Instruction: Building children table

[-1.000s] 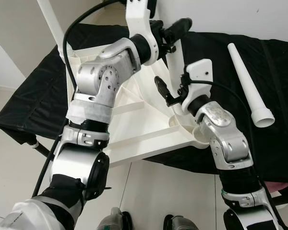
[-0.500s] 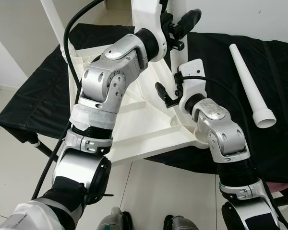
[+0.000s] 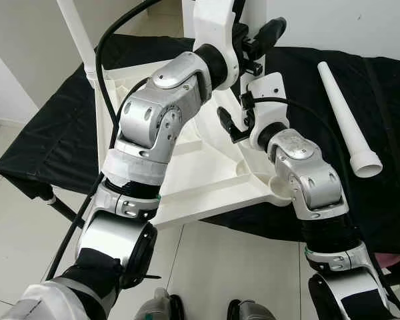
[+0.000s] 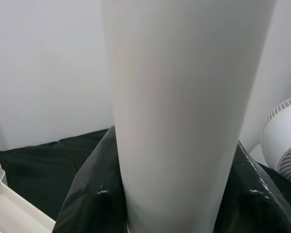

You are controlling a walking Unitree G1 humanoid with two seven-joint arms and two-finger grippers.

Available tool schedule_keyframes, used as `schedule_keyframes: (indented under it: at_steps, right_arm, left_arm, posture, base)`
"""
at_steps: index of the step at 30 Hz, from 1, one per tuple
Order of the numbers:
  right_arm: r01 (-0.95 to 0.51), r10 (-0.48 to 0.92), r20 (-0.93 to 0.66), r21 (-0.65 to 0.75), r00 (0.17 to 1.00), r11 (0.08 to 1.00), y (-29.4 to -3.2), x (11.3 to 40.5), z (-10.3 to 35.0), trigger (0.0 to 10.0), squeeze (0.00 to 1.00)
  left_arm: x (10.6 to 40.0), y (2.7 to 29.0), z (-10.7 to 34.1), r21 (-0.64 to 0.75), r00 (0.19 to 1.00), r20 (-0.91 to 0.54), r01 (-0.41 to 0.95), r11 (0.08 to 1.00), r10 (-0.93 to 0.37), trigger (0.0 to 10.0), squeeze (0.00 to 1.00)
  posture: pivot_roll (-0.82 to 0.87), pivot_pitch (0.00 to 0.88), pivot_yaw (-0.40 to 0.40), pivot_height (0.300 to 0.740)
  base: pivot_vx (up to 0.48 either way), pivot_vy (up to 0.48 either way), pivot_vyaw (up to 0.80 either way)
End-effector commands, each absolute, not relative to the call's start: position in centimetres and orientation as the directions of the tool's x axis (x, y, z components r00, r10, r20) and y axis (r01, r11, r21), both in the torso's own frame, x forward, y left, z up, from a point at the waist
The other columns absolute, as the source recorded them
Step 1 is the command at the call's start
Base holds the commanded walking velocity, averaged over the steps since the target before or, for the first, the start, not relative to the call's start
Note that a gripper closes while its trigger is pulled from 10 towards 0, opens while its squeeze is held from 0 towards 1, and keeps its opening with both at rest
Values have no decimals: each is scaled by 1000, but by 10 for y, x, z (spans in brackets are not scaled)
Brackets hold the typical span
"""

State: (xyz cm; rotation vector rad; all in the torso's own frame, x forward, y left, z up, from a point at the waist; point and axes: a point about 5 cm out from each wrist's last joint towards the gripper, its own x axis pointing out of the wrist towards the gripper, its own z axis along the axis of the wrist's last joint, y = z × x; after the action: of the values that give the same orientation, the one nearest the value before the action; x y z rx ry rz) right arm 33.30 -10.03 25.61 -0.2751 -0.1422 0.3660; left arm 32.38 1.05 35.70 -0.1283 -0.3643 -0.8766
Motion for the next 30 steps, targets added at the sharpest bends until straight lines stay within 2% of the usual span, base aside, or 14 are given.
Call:
schedule_keyframes:
  at_steps: [1,5,6,9,10,11,12,23,24,25,26,27,30]
  right_arm:
    - [-345,392,101,-314,914,885,-96,333,261,10000,0]
    - [-347,395,93,-322,914,881,-96,333,259,10000,0]
    - [-347,392,86,-322,916,881,-96,333,258,8510,0]
    - [-346,389,78,-321,918,881,-97,333,257,8510,0]
    - [-347,389,76,-319,918,882,-97,334,257,2863,0]
    - [-351,391,74,-314,917,882,-97,334,256,2353,0]
    - [-353,392,70,-312,917,882,-97,334,256,0,0]
    - [-365,397,43,-314,917,877,-96,334,249,0,0]
    - [-367,398,37,-322,917,873,-95,334,248,7882,0]
    - [-367,398,37,-322,917,873,-95,334,248,7882,0]
    - [-370,401,32,-325,916,870,-95,334,247,10000,0]
    - [-372,401,28,-321,916,871,-95,334,247,10000,973]
    - [-367,395,27,-319,918,874,-95,334,246,10000,1000]
  left_arm:
    - [322,10,361,53,575,387,767,640,-721,10000,0]
    - [322,10,361,52,575,387,767,639,-721,10000,0]
    - [322,10,362,53,574,388,767,639,-721,10000,0]
    - [322,9,362,53,574,389,767,640,-720,10000,0]
    - [322,9,363,54,573,391,766,640,-720,10000,0]
    - [321,9,364,54,573,393,767,640,-720,10000,0]
    - [321,8,364,55,571,393,767,639,-720,10000,0]
    - [320,7,365,68,566,391,769,636,-726,10000,0]
    - [320,6,365,69,566,390,769,636,-727,10000,0]
    - [320,6,365,69,566,390,769,636,-727,10000,0]
    - [320,6,365,70,565,390,769,636,-727,10000,0]
    - [319,6,365,70,565,390,769,635,-727,10000,0]
    - [319,6,365,70,564,391,770,635,-727,10000,0]
  posture:
    - [-99,109,79,740]
    - [-99,109,79,740]
    - [-99,109,79,740]
    - [-99,109,79,740]
    - [-100,116,79,740]
    - [-100,116,79,740]
    - [-100,116,79,740]
    - [-97,115,81,740]
    - [-98,117,81,740]
    - [-98,117,81,740]
    - [-98,117,81,740]
    - [-97,116,80,740]
    - [-97,116,80,740]
  base:
    - [0,0,0]
    - [0,0,0]
    - [0,0,0]
    - [0,0,0]
    - [0,0,0]
    - [0,0,0]
    - [0,0,0]
    - [0,0,0]
    - [0,0,0]
    - [0,0,0]
    - [0,0,0]
    - [0,0,0]
    - [0,0,0]
